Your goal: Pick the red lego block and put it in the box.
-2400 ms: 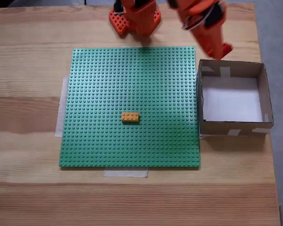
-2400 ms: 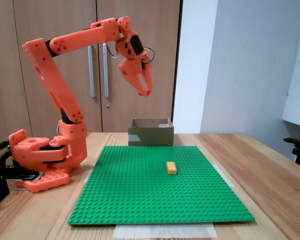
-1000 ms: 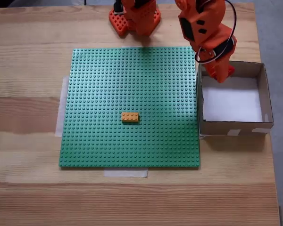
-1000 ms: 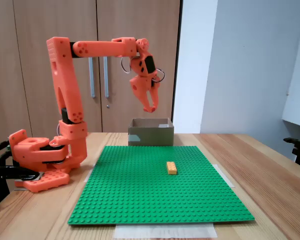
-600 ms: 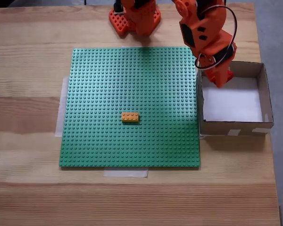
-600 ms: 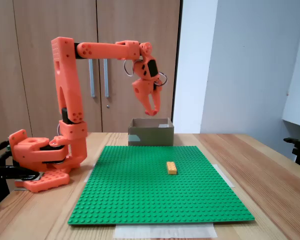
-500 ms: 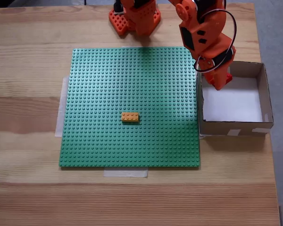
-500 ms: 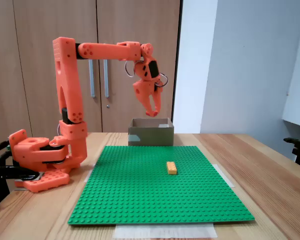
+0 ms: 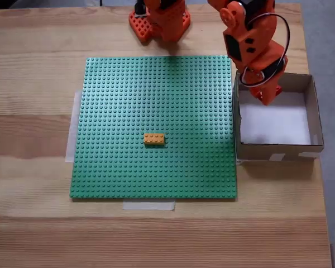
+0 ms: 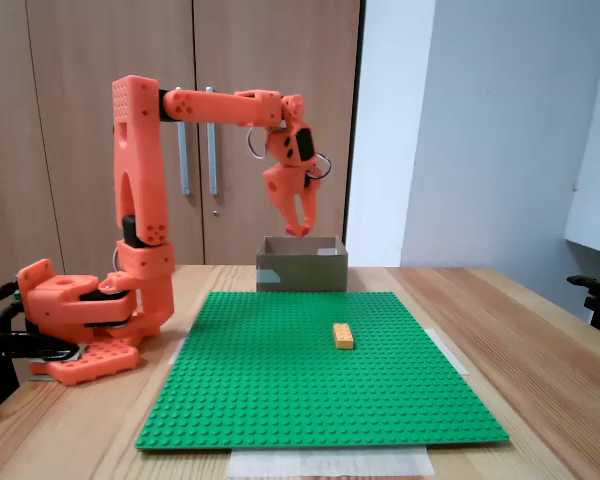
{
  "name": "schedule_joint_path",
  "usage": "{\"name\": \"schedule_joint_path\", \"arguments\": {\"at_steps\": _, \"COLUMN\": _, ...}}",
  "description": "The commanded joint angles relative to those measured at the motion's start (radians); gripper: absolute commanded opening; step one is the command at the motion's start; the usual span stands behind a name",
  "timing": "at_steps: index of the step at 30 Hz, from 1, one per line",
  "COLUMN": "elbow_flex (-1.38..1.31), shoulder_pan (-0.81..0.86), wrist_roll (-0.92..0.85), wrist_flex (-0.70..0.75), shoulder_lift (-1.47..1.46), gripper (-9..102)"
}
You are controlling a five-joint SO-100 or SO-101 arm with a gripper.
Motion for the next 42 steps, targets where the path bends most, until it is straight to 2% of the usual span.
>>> {"name": "schedule_joint_path", "arguments": {"at_steps": 1, "elbow_flex": -0.048, "shoulder_pan": -0.006, "wrist_roll": 0.005, "wrist_flex": -0.009, "shoulder_lift": -0.002, "gripper": -1}}
{"name": "schedule_joint_path", "arguments": {"at_steps": 37, "elbow_flex": -0.169, "shoulder_pan": -0.008, "wrist_roll": -0.005, "wrist_flex": -0.038, "shoulder_lift": -0.247, "gripper": -1}}
{"name": "schedule_joint_path", "arguments": {"at_steps": 42, "elbow_flex": -0.170, "shoulder_pan": -0.006, "wrist_roll": 0.000, "wrist_flex": -0.028, "shoulder_lift": -0.247, "gripper": 5}}
